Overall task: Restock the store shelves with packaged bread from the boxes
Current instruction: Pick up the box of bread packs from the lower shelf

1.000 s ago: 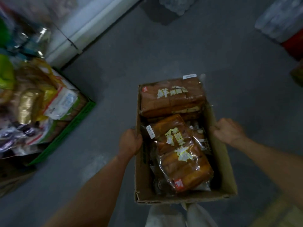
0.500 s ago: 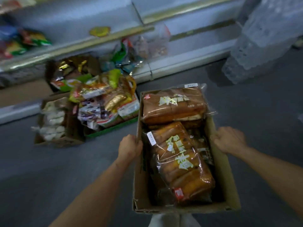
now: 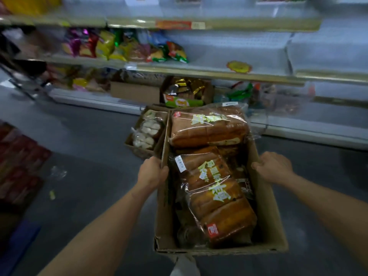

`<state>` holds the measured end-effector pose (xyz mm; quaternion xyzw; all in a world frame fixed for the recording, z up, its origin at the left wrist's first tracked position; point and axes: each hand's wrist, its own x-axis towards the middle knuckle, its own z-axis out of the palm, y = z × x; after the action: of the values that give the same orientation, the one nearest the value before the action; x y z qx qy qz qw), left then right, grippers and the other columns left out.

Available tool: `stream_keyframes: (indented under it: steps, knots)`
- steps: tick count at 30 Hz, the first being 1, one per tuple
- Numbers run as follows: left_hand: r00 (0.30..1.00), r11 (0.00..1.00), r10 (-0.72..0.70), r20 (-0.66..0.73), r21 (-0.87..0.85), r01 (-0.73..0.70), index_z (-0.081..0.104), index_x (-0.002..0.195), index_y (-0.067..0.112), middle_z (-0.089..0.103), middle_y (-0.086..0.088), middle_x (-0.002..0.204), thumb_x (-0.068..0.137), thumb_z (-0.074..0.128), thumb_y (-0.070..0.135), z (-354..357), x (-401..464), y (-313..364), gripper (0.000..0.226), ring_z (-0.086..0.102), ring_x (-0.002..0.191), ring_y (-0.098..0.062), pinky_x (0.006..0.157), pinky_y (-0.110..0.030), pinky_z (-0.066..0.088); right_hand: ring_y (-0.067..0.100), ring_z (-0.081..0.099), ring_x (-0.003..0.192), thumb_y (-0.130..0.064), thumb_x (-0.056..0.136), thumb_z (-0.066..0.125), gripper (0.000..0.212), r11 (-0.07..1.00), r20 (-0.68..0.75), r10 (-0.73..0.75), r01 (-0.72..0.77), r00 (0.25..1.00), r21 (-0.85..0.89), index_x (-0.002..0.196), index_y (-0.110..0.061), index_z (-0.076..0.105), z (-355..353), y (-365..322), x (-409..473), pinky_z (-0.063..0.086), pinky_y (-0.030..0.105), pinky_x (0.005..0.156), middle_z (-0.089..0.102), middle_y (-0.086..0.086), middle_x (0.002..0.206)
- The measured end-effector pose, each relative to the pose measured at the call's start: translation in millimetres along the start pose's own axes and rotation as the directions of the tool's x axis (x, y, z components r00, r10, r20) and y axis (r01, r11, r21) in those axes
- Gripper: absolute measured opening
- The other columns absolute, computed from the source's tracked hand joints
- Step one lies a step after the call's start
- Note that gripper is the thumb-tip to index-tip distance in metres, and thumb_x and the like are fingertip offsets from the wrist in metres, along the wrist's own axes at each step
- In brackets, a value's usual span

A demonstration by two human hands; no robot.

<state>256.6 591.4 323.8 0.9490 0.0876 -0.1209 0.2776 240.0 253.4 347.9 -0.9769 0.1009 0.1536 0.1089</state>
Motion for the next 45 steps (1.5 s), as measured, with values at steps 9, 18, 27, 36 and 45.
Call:
stream_keyframes:
  steps: [9, 18, 27, 36, 45]
  knots:
    - [0.974, 0.973, -0.209, -0.088, -0.12, 0.198, 0.053, 0.053, 0.011, 0.053, 0.0, 0.053, 0.086, 0.057, 0.011, -144.6, 74.1, -128.4, 0.033, 0.051, 0.048, -0.014, 0.044, -0.022, 0.039, 0.016, 0.055, 0.058, -0.03, 0.094, 0.054, 0.033, 0.961, 0.064, -0.271, 0.273, 0.96, -0.033, 0.064, -0.018, 0.057, -7.6, -223.9, 98.7, 0.039, 0.029, 0.051, 0.057, 0.001, 0.065]
    - [0.913, 0.918, -0.373, -0.164, -0.206, 0.338, 0.067, 0.069, -0.002, 0.066, -0.011, 0.064, 0.085, 0.06, 0.014, -258.4, 152.1, -241.1, 0.024, 0.064, 0.058, -0.023, 0.055, -0.032, 0.058, 0.019, 0.055, 0.063, -0.033, 0.093, 0.056, 0.035, 0.901, 0.088, -0.395, 0.404, 0.915, -0.157, 0.063, -0.015, 0.055, -10.1, -432.7, 187.6, 0.035, 0.027, 0.05, 0.056, 0.003, 0.066]
    - [0.842, 0.846, -0.511, -0.174, -0.277, 0.456, 0.07, 0.072, -0.005, 0.07, -0.012, 0.069, 0.082, 0.061, 0.014, -355.5, 272.6, -358.9, 0.024, 0.068, 0.063, -0.024, 0.056, -0.034, 0.058, 0.021, 0.05, 0.055, -0.021, 0.089, 0.059, 0.038, 0.857, 0.227, -0.497, 0.515, 0.838, -0.025, 0.054, -0.011, 0.045, 2.8, -649.7, 314.8, 0.032, 0.027, 0.049, 0.046, 0.005, 0.059]
    - [0.753, 0.767, -0.627, -0.2, -0.329, 0.551, 0.071, 0.073, -0.003, 0.07, -0.013, 0.071, 0.084, 0.062, 0.016, -468.4, 383.9, -470.6, 0.024, 0.069, 0.067, -0.028, 0.062, -0.037, 0.059, 0.033, 0.059, 0.071, -0.017, 0.086, 0.06, 0.024, 0.816, 0.267, -0.564, 0.576, 0.781, 0.038, 0.069, -0.002, 0.055, 10.6, -868.9, 410.9, 0.035, 0.031, 0.053, 0.055, 0.017, 0.075]
    - [0.752, 0.785, -0.615, -0.239, -0.274, 0.555, 0.065, 0.06, 0.005, 0.065, -0.008, 0.064, 0.086, 0.063, 0.016, -602.5, 518.4, -598.2, 0.028, 0.063, 0.058, -0.02, 0.052, -0.031, 0.05, 0.025, 0.057, 0.091, -0.021, 0.094, 0.058, 0.018, 0.802, 0.277, -0.569, 0.597, 0.774, -0.022, 0.101, -0.006, 0.06, 19.6, -1087.0, 488.3, 0.045, 0.035, 0.073, 0.057, 0.011, 0.099]
